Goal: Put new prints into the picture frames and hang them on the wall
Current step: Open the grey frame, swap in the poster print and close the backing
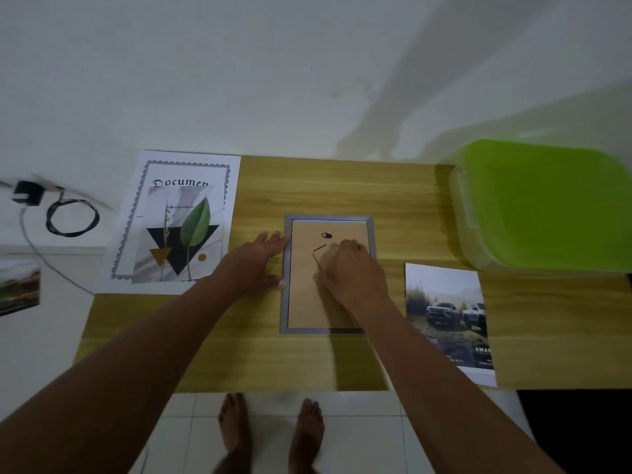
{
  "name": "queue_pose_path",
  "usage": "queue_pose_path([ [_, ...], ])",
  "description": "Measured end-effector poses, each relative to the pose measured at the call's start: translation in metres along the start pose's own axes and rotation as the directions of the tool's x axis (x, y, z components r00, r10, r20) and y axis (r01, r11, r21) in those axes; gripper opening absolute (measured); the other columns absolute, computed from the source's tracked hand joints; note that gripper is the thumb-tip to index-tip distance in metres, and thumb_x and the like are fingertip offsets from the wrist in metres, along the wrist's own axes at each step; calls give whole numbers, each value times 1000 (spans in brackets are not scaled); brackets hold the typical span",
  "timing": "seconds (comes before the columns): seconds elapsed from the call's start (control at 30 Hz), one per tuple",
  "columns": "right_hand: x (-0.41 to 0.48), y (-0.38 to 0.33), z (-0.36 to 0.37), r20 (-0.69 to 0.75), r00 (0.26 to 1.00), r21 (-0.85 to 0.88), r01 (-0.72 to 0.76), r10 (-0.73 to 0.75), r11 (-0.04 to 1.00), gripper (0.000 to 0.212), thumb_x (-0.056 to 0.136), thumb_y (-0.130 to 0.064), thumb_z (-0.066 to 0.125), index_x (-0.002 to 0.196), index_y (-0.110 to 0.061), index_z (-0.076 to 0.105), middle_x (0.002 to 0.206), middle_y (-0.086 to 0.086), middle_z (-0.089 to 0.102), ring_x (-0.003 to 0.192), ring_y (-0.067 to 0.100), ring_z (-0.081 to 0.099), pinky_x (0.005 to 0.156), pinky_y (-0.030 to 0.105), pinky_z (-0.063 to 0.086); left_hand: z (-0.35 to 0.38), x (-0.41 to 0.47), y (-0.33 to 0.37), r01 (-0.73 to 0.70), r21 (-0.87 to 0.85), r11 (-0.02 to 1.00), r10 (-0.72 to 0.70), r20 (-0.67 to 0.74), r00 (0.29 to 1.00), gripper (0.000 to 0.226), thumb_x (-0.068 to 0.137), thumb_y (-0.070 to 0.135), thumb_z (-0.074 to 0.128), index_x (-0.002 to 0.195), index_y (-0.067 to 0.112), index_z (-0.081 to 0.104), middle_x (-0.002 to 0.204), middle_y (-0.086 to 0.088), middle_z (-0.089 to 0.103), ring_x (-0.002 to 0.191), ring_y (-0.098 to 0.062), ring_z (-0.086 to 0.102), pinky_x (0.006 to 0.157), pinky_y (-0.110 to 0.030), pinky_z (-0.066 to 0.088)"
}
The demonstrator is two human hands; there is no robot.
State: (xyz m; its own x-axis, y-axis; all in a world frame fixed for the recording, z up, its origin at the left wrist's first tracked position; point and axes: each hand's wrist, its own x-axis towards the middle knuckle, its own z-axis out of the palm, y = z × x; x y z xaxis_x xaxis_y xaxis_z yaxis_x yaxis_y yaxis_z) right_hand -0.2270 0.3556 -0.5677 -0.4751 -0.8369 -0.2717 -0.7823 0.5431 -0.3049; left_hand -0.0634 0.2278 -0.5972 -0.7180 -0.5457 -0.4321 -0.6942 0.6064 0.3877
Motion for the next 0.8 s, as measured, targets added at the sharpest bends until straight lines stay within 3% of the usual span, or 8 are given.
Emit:
queue_pose_path([
  [0.17,3,4,6,-53,997,-29,51,-53,998,51,91,-37,64,125,-3,46,124,11,52,113,25,55,75,30,42,-1,1,1,4,23,1000,-4,9,1000,96,84,37,73,155,25,9,163,3,7,151,-19,2,117,-45,20],
  [0.27,1,9,11,-67,985,-10,157,-157,988,45,94,-34,60,125,-6,44,126,13,48,117,29,51,82,32,46,-1,1,2,11,30,999,-11,8,1000,97,84,37,72,156,25,8,163,2,7,151,-21,3,118,-46,21],
  [0.3,0,12,12,-24,977,-24,213,-214,977,49,93,-37,61,128,-9,42,132,15,44,123,32,46,92,38,47,-1,1,2,11,35,999,-11,7,1000,97,84,37,72,156,25,7,163,2,6,151,-21,3,118,-47,21],
  [0.37,-3,20,10,171,949,-13,269,-263,963,77,84,-52,69,142,-18,30,153,20,23,144,39,20,114,54,31,-1,1,2,10,33,999,-11,14,1000,97,85,37,72,156,24,7,163,2,5,151,-21,2,118,-46,21],
  [0.43,-4,28,5,321,911,3,272,-259,962,105,77,-57,75,154,-26,12,164,16,-4,151,33,-6,121,51,11,-1,1,2,13,23,1000,-14,17,1000,96,85,36,71,156,24,7,163,2,4,151,-20,0,118,-46,20],
  [0.47,-5,30,2,334,905,-6,282,-264,959,109,76,-57,76,156,-29,7,164,14,-10,151,30,-11,121,48,8,-1,1,3,14,21,1000,-15,18,1000,96,85,36,71,156,24,6,163,2,4,151,-20,0,119,-46,19],
  [0.67,-6,31,2,272,918,-12,303,-289,953,111,73,-59,77,155,-21,13,165,15,-1,152,31,-3,120,48,14,-2,-4,15,21,45,999,-23,50,999,110,79,50,72,156,20,-2,163,0,-5,150,-22,-7,119,-44,12],
  [0.8,-14,45,5,241,914,-28,342,-326,939,105,78,-74,60,155,-18,18,165,13,4,152,30,0,123,49,9,-5,-2,13,32,87,996,-36,54,998,117,74,52,76,155,21,-2,163,0,-3,150,-23,-3,118,-46,17],
])
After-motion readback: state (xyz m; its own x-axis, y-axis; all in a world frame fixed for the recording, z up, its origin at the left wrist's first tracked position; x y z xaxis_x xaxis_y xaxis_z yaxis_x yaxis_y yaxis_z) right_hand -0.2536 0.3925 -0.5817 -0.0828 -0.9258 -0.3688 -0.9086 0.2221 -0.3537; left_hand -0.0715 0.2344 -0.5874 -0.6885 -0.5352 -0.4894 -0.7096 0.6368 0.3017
